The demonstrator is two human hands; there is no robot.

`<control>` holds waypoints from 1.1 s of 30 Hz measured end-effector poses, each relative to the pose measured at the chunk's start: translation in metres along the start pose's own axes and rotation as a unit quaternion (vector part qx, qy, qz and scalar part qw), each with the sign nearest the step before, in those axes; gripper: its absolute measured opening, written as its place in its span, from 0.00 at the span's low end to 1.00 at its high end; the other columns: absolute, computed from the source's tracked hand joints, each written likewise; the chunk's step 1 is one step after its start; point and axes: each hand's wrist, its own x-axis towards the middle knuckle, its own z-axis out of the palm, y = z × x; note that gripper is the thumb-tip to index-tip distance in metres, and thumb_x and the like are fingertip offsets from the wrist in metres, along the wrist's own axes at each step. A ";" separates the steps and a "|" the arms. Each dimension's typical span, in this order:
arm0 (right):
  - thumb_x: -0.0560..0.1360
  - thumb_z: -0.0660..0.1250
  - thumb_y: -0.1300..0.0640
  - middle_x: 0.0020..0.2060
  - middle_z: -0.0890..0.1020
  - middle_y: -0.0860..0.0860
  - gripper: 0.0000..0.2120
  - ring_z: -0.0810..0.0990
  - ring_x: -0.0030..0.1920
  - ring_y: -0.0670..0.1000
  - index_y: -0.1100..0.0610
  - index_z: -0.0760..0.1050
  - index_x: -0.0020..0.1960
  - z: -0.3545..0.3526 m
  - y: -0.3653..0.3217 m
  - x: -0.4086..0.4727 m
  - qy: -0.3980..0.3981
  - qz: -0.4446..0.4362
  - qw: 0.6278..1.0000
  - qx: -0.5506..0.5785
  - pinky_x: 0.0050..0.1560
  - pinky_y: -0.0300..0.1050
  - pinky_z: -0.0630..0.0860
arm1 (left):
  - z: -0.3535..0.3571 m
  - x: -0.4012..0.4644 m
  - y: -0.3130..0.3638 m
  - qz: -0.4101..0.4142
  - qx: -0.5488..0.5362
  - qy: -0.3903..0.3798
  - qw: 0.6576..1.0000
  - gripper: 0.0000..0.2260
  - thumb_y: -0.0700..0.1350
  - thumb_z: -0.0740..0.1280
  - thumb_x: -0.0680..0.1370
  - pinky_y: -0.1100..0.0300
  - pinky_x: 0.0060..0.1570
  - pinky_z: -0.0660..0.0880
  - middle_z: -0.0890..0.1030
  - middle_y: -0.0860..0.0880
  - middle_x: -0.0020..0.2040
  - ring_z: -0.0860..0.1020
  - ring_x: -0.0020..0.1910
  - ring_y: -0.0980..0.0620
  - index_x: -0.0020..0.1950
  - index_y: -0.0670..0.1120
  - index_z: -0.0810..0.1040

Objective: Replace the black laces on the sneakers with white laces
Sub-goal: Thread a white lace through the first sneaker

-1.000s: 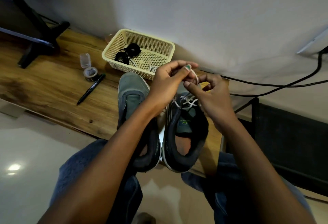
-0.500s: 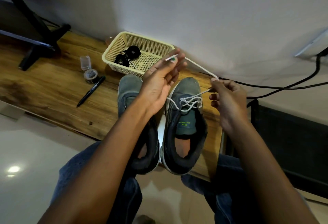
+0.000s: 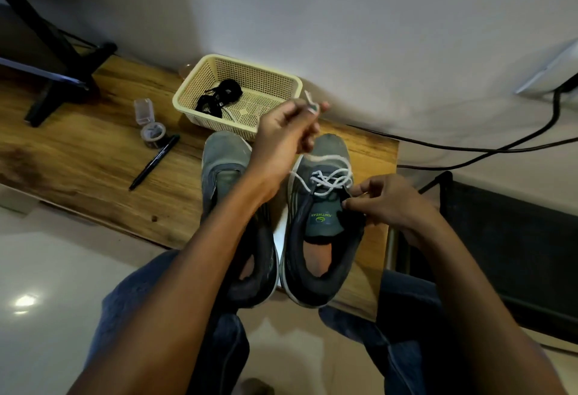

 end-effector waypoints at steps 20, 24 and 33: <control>0.71 0.72 0.67 0.36 0.83 0.54 0.08 0.81 0.30 0.44 0.64 0.81 0.50 -0.010 0.013 0.005 -0.010 0.054 0.986 0.159 0.26 0.36 0.74 | 0.018 -0.015 -0.034 0.107 0.648 -0.101 0.747 0.06 0.55 0.71 0.73 0.58 0.49 0.67 0.83 0.51 0.49 0.77 0.53 0.51 0.48 0.57 0.84; 0.71 0.72 0.67 0.36 0.83 0.54 0.09 0.81 0.29 0.43 0.64 0.81 0.51 -0.010 0.013 0.005 -0.007 0.048 0.987 0.151 0.26 0.35 0.74 | 0.019 -0.013 -0.035 0.116 0.660 -0.105 0.735 0.06 0.53 0.70 0.73 0.58 0.50 0.64 0.83 0.51 0.48 0.75 0.54 0.51 0.49 0.56 0.83; 0.71 0.72 0.67 0.37 0.82 0.55 0.06 0.80 0.32 0.46 0.64 0.81 0.48 -0.007 0.008 -0.001 0.017 0.014 0.995 0.100 0.27 0.36 0.75 | 0.023 -0.016 -0.028 0.128 0.682 -0.147 0.705 0.04 0.51 0.68 0.74 0.58 0.47 0.58 0.82 0.52 0.47 0.74 0.54 0.52 0.45 0.54 0.82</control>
